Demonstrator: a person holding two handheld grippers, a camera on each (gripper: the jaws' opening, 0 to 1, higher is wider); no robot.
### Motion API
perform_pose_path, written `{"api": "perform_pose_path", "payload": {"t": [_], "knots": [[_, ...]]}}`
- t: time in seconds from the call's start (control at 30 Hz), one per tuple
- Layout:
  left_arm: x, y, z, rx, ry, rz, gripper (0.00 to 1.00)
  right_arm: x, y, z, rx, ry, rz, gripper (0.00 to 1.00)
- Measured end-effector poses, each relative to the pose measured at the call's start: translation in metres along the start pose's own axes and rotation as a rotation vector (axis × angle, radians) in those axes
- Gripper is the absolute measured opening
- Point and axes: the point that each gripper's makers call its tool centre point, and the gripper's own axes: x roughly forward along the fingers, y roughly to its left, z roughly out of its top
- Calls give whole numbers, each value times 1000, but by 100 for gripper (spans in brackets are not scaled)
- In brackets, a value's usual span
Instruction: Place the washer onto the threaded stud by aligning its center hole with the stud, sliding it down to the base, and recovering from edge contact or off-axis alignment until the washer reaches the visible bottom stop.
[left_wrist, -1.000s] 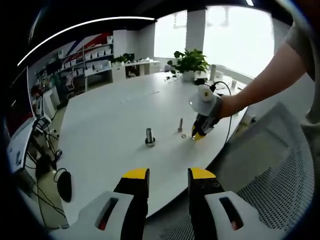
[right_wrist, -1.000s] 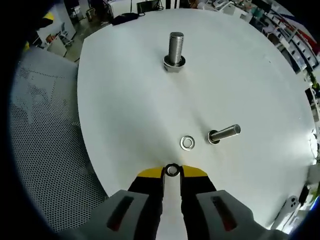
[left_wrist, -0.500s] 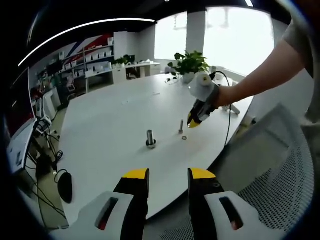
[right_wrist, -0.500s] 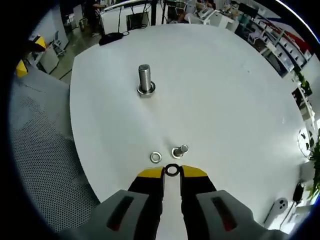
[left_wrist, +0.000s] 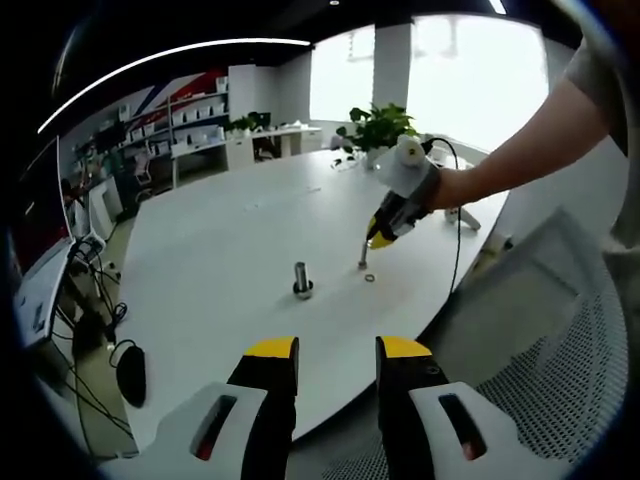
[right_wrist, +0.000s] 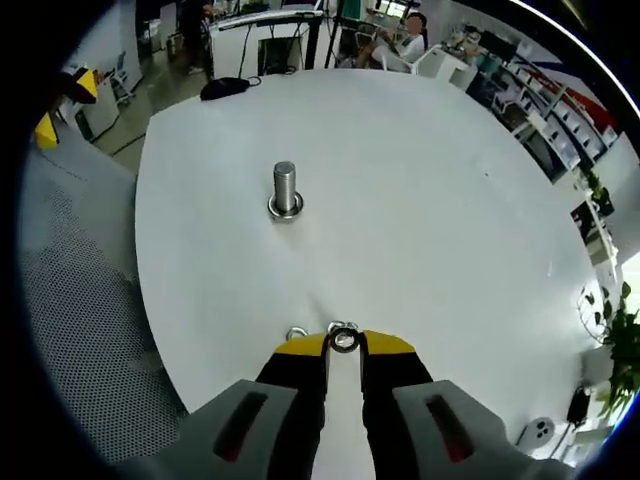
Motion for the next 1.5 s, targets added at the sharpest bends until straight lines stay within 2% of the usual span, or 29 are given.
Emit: {"api": "perform_pose_path", "payload": {"t": [0.53, 0.77, 1.03, 1.5], "knots": [[0, 0, 1, 1, -2, -2, 29, 6, -3, 3, -16, 20, 11, 14], [0, -1, 1, 2, -3, -5, 29, 10, -8, 11, -7, 24, 12, 14], [0, -1, 1, 1, -8, -7, 29, 7, -4, 7, -40, 43, 16, 14], [0, -1, 1, 1, -6, -7, 29, 11, -2, 4, -113, 122, 92, 14]]}}
